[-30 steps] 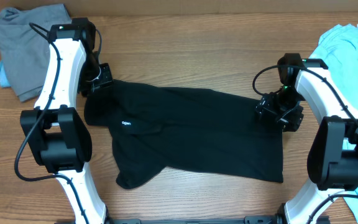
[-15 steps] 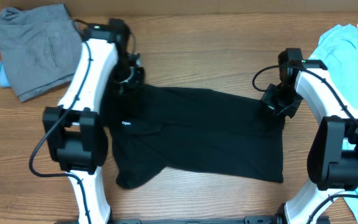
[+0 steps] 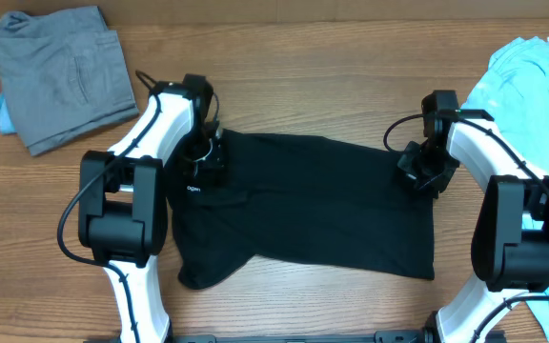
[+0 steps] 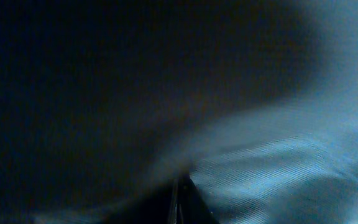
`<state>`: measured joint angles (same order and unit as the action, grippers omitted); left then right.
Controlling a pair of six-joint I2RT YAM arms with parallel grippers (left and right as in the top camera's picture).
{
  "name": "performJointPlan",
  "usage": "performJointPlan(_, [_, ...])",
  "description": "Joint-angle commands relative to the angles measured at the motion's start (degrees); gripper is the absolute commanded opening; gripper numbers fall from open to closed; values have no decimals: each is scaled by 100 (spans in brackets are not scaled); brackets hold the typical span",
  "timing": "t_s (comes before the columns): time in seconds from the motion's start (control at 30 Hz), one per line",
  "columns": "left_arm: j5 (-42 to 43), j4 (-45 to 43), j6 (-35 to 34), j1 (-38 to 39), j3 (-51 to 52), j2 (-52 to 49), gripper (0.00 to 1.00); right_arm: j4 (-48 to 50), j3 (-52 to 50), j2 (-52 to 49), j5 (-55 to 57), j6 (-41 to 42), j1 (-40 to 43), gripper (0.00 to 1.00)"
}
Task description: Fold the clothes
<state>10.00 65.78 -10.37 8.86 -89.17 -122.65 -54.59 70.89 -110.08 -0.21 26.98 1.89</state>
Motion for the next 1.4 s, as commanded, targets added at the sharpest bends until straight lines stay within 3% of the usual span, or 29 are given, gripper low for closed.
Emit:
performJointPlan(0.0, [-310, -210, -162, -400, 437, 13, 7, 87, -190, 146, -26, 26, 44, 26])
performJointPlan(0.4, [-463, -173, -214, -1456, 577, 15, 4, 361, -251, 142, 293, 476, 42, 18])
performJointPlan(0.63, [-466, -155, -299, -1534, 575, 15, 4, 848, -251, 142, 275, 470, 37, 18])
performJointPlan(0.77, [-960, -94, -603, -1552, 575, 15, 4, 1069, -247, 142, 282, 428, 37, 21])
performJointPlan(1.0, [-994, -48, -1091, -1773, 575, 15, 4, 1224, 105, 142, 334, 262, 37, 26])
performJointPlan(1.13, [-726, 120, -1088, -1849, 387, 50, 4, 601, 833, 142, 625, 168, 37, 23])
performJointPlan(1.23, [-754, 334, -1110, -1827, 133, 170, 4, -101, 1438, 144, 638, 173, 37, 13])
performJointPlan(1.37, [-750, 634, -1108, -1764, -317, 511, 4, -922, 2214, 144, 404, 149, 31, 12])
